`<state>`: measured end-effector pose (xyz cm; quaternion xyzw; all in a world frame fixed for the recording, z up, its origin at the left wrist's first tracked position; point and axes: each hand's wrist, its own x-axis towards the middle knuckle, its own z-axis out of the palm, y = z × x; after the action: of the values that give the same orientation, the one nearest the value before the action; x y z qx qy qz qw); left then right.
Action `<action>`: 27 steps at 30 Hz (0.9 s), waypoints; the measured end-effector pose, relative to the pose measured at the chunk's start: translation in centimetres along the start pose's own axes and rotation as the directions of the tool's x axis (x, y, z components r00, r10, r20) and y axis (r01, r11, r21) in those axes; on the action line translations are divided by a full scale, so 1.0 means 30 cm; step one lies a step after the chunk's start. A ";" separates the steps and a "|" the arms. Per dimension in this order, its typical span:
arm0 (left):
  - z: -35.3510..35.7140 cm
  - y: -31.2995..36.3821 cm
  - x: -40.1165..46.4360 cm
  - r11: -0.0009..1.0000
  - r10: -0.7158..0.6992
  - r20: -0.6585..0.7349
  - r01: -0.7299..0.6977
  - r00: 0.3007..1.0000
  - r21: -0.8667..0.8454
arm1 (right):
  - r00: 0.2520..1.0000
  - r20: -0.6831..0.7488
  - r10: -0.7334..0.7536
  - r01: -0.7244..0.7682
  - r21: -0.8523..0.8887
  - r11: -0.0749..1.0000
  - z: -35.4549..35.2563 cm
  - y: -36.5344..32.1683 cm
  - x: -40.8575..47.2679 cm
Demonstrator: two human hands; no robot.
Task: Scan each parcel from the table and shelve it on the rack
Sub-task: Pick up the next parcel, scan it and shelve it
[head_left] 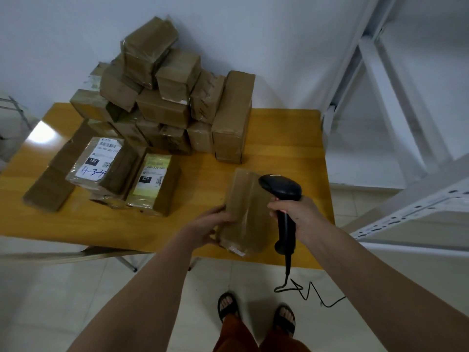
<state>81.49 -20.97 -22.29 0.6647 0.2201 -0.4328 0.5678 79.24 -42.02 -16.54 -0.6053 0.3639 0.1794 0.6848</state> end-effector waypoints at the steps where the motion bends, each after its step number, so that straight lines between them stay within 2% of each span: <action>1: -0.009 -0.012 0.003 1.000 -0.001 -0.052 0.000 0.999 -0.022 | 1.000 0.006 0.008 -0.008 -0.003 1.000 0.000 0.001 -0.002; 3: -0.019 -0.016 0.007 0.999 0.035 -0.163 -0.040 0.986 -0.027 | 1.000 0.004 0.015 -0.015 -0.003 1.000 0.002 0.003 -0.005; 7: 0.032 0.026 0.026 0.940 0.213 -0.375 -0.086 0.902 0.330 | 1.000 0.001 0.009 -0.009 -0.008 1.000 0.005 -0.001 -0.009; 11: 0.166 0.016 0.044 0.705 0.393 -0.463 0.063 0.794 0.706 | 1.000 0.001 -0.002 0.002 -0.023 1.000 -0.001 -0.011 -0.018; 13: 0.214 -0.007 0.062 0.629 0.391 -0.466 0.139 0.794 0.765 | 1.000 0.005 -0.017 0.017 -0.036 0.999 -0.012 -0.014 -0.023; 15: 0.226 -0.018 0.077 0.616 0.366 -0.483 0.182 0.796 0.767 | 1.000 0.002 -0.024 0.024 -0.044 0.999 -0.027 -0.014 -0.028; 17: 0.202 -0.009 0.086 0.675 0.345 -0.494 0.155 0.798 0.722 | 1.000 -0.004 -0.028 0.027 -0.034 0.999 -0.042 -0.014 -0.034; 18: 0.181 0.001 0.089 0.750 0.322 -0.492 0.100 0.809 0.654 | 0.999 -0.006 -0.032 0.032 -0.033 0.999 -0.050 -0.016 -0.039; 20: 0.129 0.027 0.079 0.917 0.255 -0.428 -0.076 0.867 0.393 | 0.999 0.001 -0.053 0.053 -0.046 0.998 -0.062 -0.024 -0.050; 21: 0.107 0.040 0.065 0.961 0.234 -0.376 -0.156 0.897 0.228 | 0.997 0.011 -0.071 0.072 -0.056 0.996 -0.066 -0.032 -0.058; 23: 0.073 0.062 0.026 0.963 0.257 -0.303 -0.271 0.918 -0.005 | 0.992 0.031 -0.121 0.123 -0.073 0.990 -0.067 -0.051 -0.075; 25: 0.048 0.091 -0.005 0.921 0.327 -0.276 -0.371 0.904 -0.122 | 0.983 0.043 -0.180 0.184 -0.090 0.979 -0.063 -0.077 -0.098; 27: 0.025 0.124 -0.033 0.885 0.358 -0.237 -0.409 0.903 -0.222 | 0.967 0.058 -0.250 0.255 -0.122 0.959 -0.057 -0.102 -0.128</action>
<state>83.65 -22.46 -19.36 0.6508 0.1930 -0.2129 0.7028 78.29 -43.53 -11.67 -0.6858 0.2569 0.1265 0.6691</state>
